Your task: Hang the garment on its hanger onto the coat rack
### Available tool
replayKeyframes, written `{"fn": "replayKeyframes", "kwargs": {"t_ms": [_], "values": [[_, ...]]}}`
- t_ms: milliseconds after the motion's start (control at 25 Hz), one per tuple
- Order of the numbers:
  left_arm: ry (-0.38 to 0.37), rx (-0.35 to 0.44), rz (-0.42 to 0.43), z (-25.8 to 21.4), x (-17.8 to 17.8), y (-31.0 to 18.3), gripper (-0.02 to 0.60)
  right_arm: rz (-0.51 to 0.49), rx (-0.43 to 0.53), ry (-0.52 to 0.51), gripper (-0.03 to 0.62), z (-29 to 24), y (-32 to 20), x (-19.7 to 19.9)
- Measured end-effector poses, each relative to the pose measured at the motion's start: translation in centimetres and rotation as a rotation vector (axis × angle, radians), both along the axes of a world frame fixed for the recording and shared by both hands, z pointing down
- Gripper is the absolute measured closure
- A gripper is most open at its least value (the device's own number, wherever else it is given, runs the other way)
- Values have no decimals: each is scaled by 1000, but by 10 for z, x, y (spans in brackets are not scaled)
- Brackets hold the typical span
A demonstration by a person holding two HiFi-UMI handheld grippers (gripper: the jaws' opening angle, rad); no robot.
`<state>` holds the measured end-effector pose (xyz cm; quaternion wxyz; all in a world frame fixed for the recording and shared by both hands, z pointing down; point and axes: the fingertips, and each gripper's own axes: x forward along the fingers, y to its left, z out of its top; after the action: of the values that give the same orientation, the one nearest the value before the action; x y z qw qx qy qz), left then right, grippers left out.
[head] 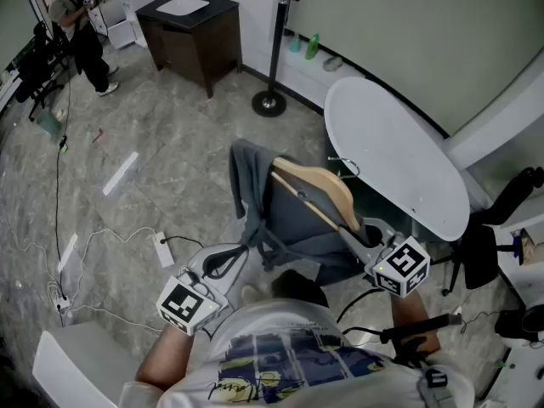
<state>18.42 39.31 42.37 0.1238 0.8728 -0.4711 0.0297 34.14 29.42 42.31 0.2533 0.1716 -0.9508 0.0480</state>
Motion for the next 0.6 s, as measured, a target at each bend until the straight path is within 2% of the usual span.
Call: {"fn": "replayKeyframes", "kwargs": {"t_ms": [160,280,600], "values": [[39,9,-21,-5,-12,-21,578,-55,11,-1,579,-6,-11,-32],[28,31,-5,-5,-23,-46,578,-102,17,-1,579,-8,-36,-56],[-22,30,-66,-20,-75,-126,578,-211,8,19,580,-14,-114,-106]]}}
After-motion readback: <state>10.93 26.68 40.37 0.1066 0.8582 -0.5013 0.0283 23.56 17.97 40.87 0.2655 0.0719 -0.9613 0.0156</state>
